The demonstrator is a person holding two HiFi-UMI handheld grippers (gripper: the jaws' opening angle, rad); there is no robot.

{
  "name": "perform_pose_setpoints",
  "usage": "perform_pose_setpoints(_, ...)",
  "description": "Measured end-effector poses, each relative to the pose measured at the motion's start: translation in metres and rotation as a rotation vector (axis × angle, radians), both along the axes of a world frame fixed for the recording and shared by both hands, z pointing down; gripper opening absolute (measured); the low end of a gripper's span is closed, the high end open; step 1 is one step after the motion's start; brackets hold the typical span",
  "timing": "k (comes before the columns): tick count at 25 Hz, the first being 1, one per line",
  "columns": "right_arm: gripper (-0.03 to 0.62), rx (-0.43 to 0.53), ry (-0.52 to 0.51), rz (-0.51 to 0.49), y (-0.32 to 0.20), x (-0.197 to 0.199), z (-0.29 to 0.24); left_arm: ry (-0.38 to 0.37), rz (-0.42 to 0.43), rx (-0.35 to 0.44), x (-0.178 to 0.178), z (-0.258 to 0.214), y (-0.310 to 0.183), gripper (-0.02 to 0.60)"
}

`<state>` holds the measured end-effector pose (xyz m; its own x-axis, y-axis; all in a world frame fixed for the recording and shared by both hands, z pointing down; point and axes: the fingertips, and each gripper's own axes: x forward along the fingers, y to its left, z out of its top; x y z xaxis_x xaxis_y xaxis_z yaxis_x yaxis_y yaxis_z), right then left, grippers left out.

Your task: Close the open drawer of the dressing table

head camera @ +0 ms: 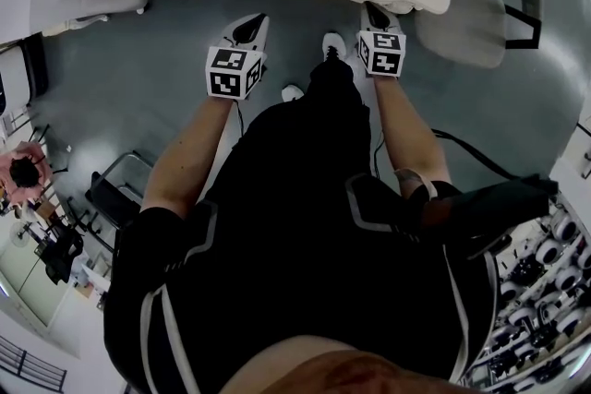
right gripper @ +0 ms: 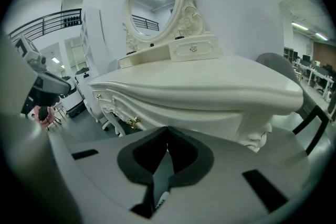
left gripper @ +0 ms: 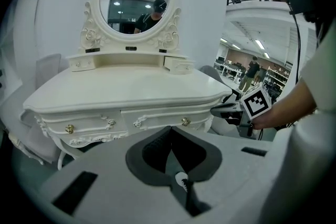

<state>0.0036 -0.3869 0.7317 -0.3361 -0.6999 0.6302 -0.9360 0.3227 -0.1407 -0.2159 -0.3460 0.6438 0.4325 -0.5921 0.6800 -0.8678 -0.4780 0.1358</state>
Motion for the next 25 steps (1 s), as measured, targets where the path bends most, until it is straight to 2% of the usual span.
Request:
perform_pose_setpoints(6, 0.005, 0.053, 0.017, 0.031, -0.016, 0.002, 0.0, -0.01, -0.004, 0.002, -0.008, -0.006, -0.004, 0.005)
perform_pose_setpoints(12, 0.005, 0.092, 0.022, 0.016, -0.018, 0.0, -0.002, -0.012, 0.007, 0.006, -0.011, -0.01, -0.006, 0.005)
perform_pose_setpoints(17, 0.005, 0.049, 0.05, 0.0, -0.019, 0.0, -0.004, 0.011, 0.011, 0.027, -0.009, -0.019, -0.005, 0.005)
perform_pose_setpoints(18, 0.026, 0.04, 0.048, -0.008, -0.018, -0.001, -0.007, 0.019, 0.013, 0.036, -0.008, -0.023, -0.005, 0.005)
perform_pose_setpoints(22, 0.043, -0.036, -0.016, -0.054, -0.001, -0.011, -0.015, 0.048, 0.009, 0.081, -0.01, -0.043, -0.002, 0.005)
perform_pose_setpoints(25, 0.031, -0.061, -0.015, -0.063, 0.017, -0.011, -0.024, 0.076, 0.013, 0.115, -0.01, -0.059, 0.002, 0.005)
